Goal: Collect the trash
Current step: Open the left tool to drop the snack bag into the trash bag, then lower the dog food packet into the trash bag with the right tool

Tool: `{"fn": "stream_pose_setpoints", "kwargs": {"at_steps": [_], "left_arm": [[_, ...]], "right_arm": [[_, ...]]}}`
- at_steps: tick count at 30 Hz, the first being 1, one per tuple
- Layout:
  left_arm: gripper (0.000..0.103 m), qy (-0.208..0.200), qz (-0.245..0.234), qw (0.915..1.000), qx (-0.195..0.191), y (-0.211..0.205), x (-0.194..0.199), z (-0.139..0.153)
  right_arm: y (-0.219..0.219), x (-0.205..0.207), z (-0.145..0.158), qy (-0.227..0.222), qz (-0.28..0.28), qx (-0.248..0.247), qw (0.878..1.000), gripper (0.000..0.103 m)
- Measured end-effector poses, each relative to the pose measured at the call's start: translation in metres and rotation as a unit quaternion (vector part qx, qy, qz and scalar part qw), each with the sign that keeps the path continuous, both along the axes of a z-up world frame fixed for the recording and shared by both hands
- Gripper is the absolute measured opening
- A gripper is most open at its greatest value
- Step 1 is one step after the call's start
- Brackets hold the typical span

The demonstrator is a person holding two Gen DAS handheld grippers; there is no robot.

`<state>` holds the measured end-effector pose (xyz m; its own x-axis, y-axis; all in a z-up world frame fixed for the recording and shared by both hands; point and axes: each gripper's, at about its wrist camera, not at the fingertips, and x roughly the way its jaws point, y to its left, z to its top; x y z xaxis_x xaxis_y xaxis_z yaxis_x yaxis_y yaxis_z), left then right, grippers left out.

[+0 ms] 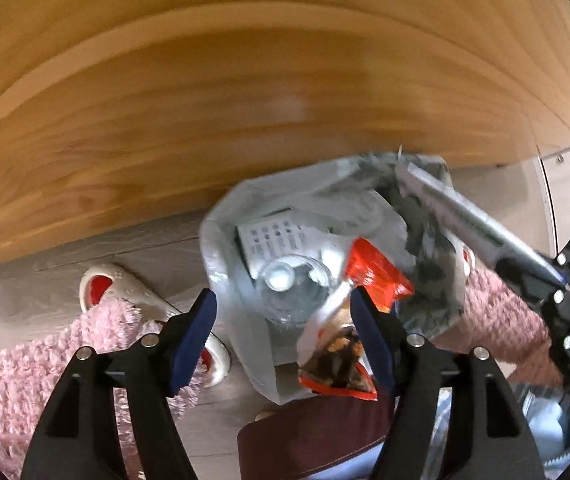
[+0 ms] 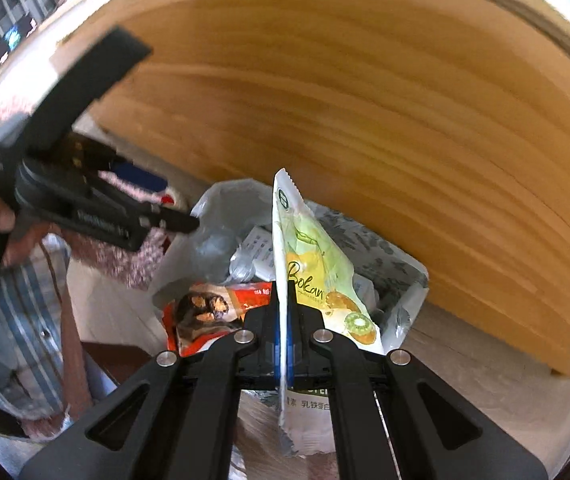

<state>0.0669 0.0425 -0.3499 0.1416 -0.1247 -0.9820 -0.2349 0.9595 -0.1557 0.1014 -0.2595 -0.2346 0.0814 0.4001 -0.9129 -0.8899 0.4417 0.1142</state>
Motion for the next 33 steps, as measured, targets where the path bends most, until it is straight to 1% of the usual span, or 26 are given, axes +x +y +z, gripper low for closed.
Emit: {"fn": "stream_pose_setpoints", "kwargs": {"at_steps": [5,9,12,15,18,19,22,27,30,32,33], "left_arm": [[0.067,0.011,-0.002,0.9999,0.011,0.001,0.001,-0.003],[0.067,0.015,-0.011,0.9996,0.021,-0.002,0.002,-0.005],[0.072,0.021,-0.012,0.9993,0.030,-0.001,0.003,-0.008],[0.072,0.024,-0.010,0.9993,0.028,0.001,0.003,-0.011],[0.072,0.026,-0.008,0.9992,0.028,0.004,0.003,-0.013],[0.072,0.027,-0.008,0.9992,0.027,0.005,0.003,-0.014],[0.072,0.031,-0.006,0.9992,0.025,0.005,0.002,-0.016],[0.072,0.034,-0.004,0.9992,0.020,0.007,0.004,-0.019],[0.072,0.035,-0.009,0.9992,0.017,0.005,0.003,-0.019],[0.072,0.036,-0.010,0.9992,0.016,0.004,0.003,-0.020],[0.072,0.037,-0.009,0.9992,0.016,0.004,0.003,-0.020]], "right_arm": [[0.017,-0.003,-0.013,0.004,0.059,-0.027,0.998,0.002],[0.033,0.003,-0.028,0.000,0.122,-0.050,0.991,0.002],[0.039,0.007,-0.040,0.005,0.148,-0.060,0.987,0.002],[0.049,0.014,-0.051,0.010,0.174,-0.066,0.983,0.002],[0.059,0.019,-0.058,-0.018,0.193,-0.073,0.978,0.002],[0.062,0.019,-0.062,-0.034,0.202,-0.078,0.976,0.002],[0.068,0.017,-0.071,-0.062,0.222,-0.088,0.969,0.002],[0.073,0.019,-0.089,-0.083,0.247,-0.100,0.960,0.002],[0.076,0.017,-0.094,-0.096,0.259,-0.100,0.956,0.002],[0.078,0.014,-0.098,-0.106,0.272,-0.103,0.951,0.002],[0.079,0.012,-0.101,-0.119,0.281,-0.104,0.947,0.002]]}}
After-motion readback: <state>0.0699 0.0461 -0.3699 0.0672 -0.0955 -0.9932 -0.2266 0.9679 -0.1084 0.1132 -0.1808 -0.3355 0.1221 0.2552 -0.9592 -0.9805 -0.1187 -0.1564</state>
